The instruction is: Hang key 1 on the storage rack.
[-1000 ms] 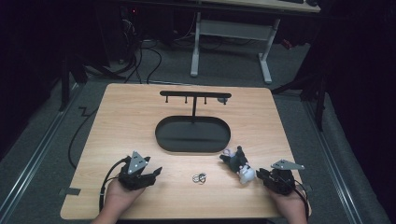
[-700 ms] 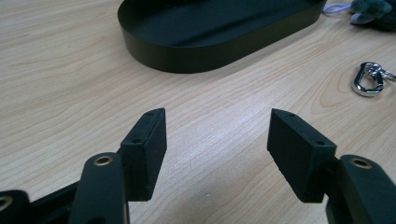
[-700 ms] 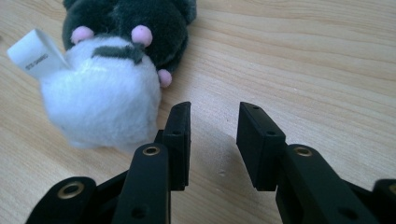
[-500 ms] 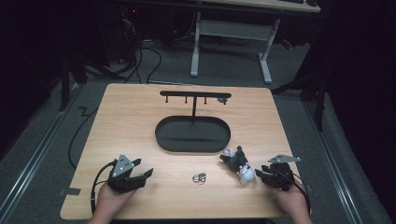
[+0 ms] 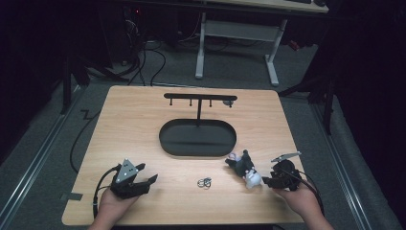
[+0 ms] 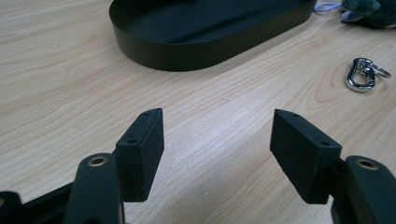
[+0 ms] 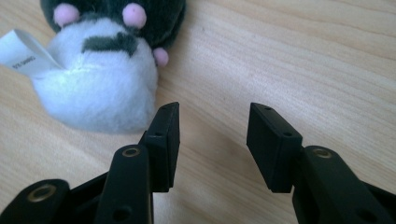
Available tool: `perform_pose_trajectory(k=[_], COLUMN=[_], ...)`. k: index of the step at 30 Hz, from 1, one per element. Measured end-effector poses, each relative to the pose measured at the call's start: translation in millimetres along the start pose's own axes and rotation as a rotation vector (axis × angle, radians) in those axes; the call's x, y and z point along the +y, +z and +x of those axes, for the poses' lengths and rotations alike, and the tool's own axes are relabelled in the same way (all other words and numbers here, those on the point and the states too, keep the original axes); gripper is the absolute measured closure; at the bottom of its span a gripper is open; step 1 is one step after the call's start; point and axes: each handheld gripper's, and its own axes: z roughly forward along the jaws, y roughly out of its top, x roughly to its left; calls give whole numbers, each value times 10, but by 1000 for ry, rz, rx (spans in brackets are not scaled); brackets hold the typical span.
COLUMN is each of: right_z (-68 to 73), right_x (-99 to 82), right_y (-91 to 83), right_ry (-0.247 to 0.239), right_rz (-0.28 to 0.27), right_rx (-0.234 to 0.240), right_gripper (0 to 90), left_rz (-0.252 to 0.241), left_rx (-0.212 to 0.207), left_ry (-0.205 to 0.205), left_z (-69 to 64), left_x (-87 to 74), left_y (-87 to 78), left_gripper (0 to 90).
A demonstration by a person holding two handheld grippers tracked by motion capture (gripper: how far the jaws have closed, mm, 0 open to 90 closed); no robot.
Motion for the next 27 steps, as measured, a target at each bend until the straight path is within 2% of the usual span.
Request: perform_pose_trajectory(k=[1,4,6,10,17,20,23,27], right_z=[-4,-13,-14,9,115,152,184,228], right_x=[30,46,46,45,70,80,103,147], right_y=[-8,0,5,21,-25,-47,-65,-76], right_ry=[-6,-9,-9,-22,-60,-47,-36,-33], right_rz=[41,89,95,146,172,183,171,148], right_rx=[0,1,3,18,33,64,82,111], right_gripper=[525,507,500,464,417,338,282,266], left_rz=[2,-3,-4,1,8,7,7,8], left_rx=[0,-2,-1,-5,-21,-31,-35,-36], left_ry=[4,3,2,4,26,30,33,37], left_z=[-1,-1,0,-4,-30,-39,-47,-52], left_x=[1,8,8,-2,-10,-9,-8,-11], left_y=[0,-9,-10,2,22,18,20,21], left_gripper=[358,358,358,358,358,358,356,356])
